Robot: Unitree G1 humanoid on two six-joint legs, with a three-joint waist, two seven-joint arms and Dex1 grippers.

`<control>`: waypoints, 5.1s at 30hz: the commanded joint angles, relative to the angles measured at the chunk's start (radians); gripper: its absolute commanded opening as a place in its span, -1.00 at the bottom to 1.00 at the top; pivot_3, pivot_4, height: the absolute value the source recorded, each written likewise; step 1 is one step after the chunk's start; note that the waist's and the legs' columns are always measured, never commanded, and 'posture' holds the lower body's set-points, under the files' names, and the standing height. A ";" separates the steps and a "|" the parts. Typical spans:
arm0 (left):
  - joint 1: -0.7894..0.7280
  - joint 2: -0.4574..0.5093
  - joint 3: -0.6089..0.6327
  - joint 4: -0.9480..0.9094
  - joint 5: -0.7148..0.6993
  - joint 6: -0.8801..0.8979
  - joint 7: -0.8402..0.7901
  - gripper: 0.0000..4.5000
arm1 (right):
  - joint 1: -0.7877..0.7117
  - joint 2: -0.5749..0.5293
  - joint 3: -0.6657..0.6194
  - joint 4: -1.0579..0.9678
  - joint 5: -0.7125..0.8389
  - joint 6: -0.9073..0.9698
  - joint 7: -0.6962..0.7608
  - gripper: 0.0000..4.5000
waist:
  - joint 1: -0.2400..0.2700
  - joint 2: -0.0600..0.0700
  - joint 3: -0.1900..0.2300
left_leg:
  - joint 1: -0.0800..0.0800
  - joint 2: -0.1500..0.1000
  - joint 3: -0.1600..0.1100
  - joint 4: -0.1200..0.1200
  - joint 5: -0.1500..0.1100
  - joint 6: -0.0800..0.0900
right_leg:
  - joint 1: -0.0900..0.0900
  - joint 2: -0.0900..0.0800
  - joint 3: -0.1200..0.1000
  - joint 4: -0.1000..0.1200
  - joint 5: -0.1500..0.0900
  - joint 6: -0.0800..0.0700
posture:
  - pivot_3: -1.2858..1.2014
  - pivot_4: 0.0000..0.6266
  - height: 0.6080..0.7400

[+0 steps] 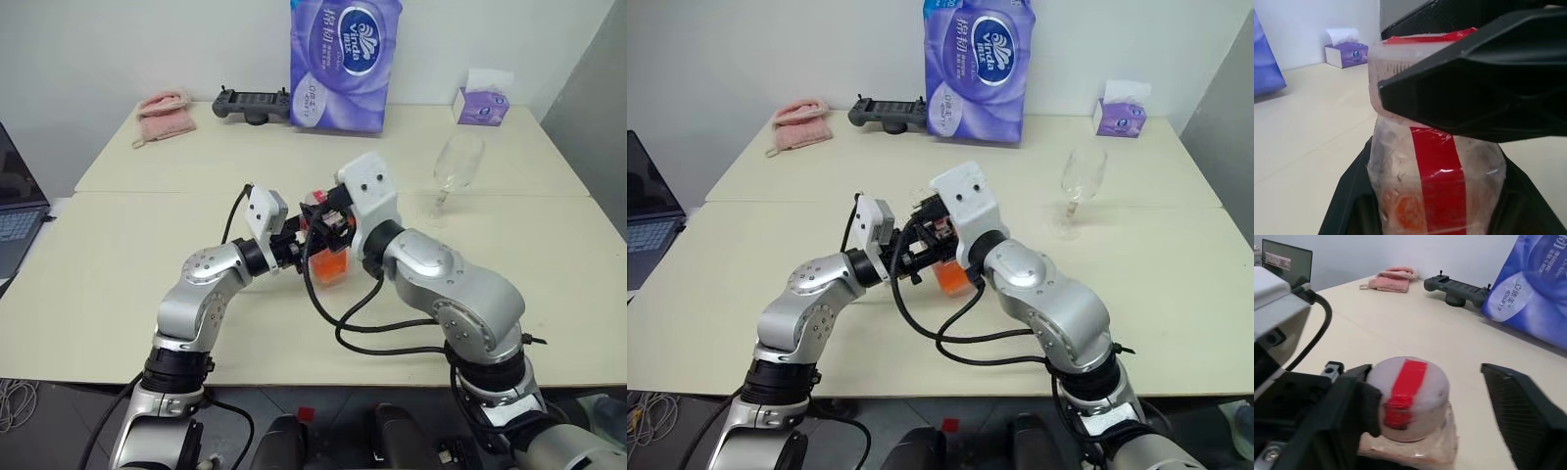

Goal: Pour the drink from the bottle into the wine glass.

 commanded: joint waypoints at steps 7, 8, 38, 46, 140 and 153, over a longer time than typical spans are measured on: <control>-0.003 0.008 -0.063 -0.137 -0.045 -0.066 -0.113 -0.19 | 0.007 -0.215 -0.211 0.036 0.205 -0.113 0.409 1.00 | 0.000 0.000 0.000 | 0.000 0.000 0.000 -0.001 0.000 0.000 | 0.000 0.000 0.000 -0.001 0.000 0.000 | 0.03 -0.52 1.00; -0.005 0.009 -0.063 -0.140 -0.049 -0.064 -0.119 -0.19 | 0.009 -0.233 -0.230 0.044 0.232 -0.131 0.458 1.00 | 0.000 0.000 0.000 | 0.000 0.000 0.000 -0.001 0.000 0.000 | 0.000 0.000 0.000 -0.001 0.000 0.000 | 0.03 -0.52 1.00; -0.018 -0.002 -0.059 -0.129 -0.052 -0.079 -0.109 -0.20 | -0.004 -0.367 -0.249 0.025 0.362 -0.125 0.624 1.00 | 0.003 -0.001 0.001 | 0.000 0.000 0.000 0.000 0.000 0.000 | 0.001 0.000 0.000 -0.001 -0.002 0.004 | 0.03 -0.52 1.00; -0.032 -0.001 -0.057 -0.101 -0.045 -0.090 -0.116 -0.20 | 0.005 -0.321 -0.291 -0.071 0.376 -0.016 0.430 0.84 | 0.003 -0.001 0.001 | 0.000 0.000 0.000 0.000 0.000 0.000 | 0.001 0.000 0.000 -0.001 0.000 0.000 | 0.03 -0.52 1.00; -0.093 -0.059 -0.076 0.004 -0.017 -0.151 -0.130 -0.21 | -0.189 -0.481 -0.049 0.357 0.326 -0.402 1.456 -0.15 | -0.006 -0.001 0.002 | 0.001 0.003 0.001 0.000 0.000 0.001 | 0.002 0.004 0.000 -0.002 0.001 0.000 | 0.03 -0.52 1.00; -0.100 -0.043 -0.081 -0.018 -0.035 -0.114 -0.136 -0.22 | -0.281 -0.432 -0.110 0.492 0.362 -0.307 1.510 0.17 | 0.000 -0.001 0.002 | 0.001 0.001 0.001 0.000 0.000 0.001 | 0.002 0.002 0.000 -0.001 0.001 -0.001 | 0.03 -0.52 1.00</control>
